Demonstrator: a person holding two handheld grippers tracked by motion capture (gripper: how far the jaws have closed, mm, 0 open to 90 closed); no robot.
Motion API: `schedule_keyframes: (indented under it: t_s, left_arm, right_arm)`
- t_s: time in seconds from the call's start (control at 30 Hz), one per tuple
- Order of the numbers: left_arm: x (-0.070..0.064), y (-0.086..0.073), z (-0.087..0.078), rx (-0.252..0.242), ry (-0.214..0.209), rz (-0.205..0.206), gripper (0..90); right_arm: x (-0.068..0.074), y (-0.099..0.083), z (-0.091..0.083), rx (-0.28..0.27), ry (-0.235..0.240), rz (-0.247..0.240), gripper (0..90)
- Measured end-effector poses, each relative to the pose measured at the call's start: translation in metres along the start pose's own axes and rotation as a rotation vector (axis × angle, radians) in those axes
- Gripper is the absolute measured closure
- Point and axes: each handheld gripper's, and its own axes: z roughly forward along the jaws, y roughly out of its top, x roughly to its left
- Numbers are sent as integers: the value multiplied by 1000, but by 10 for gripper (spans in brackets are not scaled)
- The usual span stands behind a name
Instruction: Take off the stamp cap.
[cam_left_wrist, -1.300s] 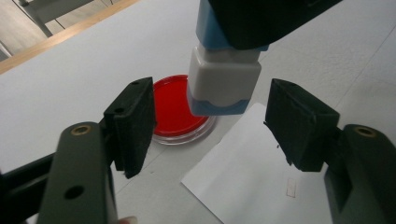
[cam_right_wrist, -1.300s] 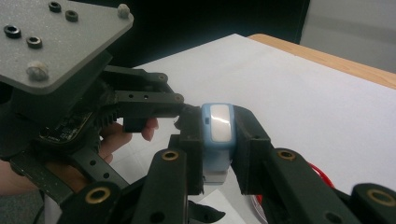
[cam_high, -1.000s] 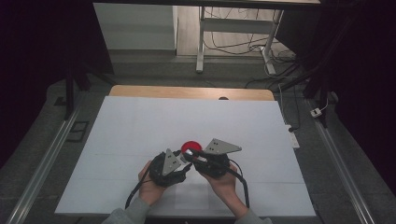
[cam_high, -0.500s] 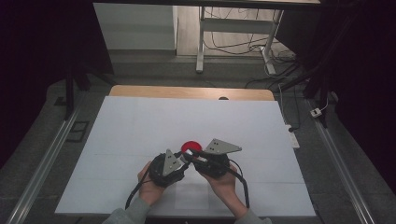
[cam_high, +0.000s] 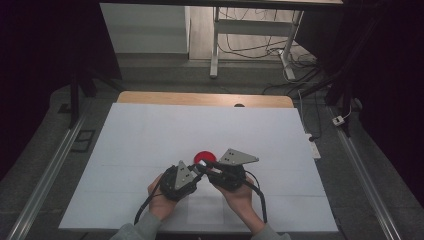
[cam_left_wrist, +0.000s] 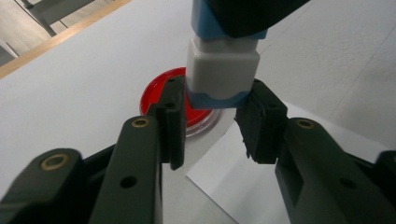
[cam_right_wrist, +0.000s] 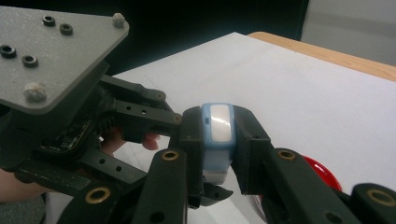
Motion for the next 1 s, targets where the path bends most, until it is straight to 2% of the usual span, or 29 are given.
schedule_keyframes:
  t_s: [1.0]
  left_arm:
    - [-1,-3,2,23,4,35,658]
  right_arm:
    - [1,-3,3,19,-11,4,753]
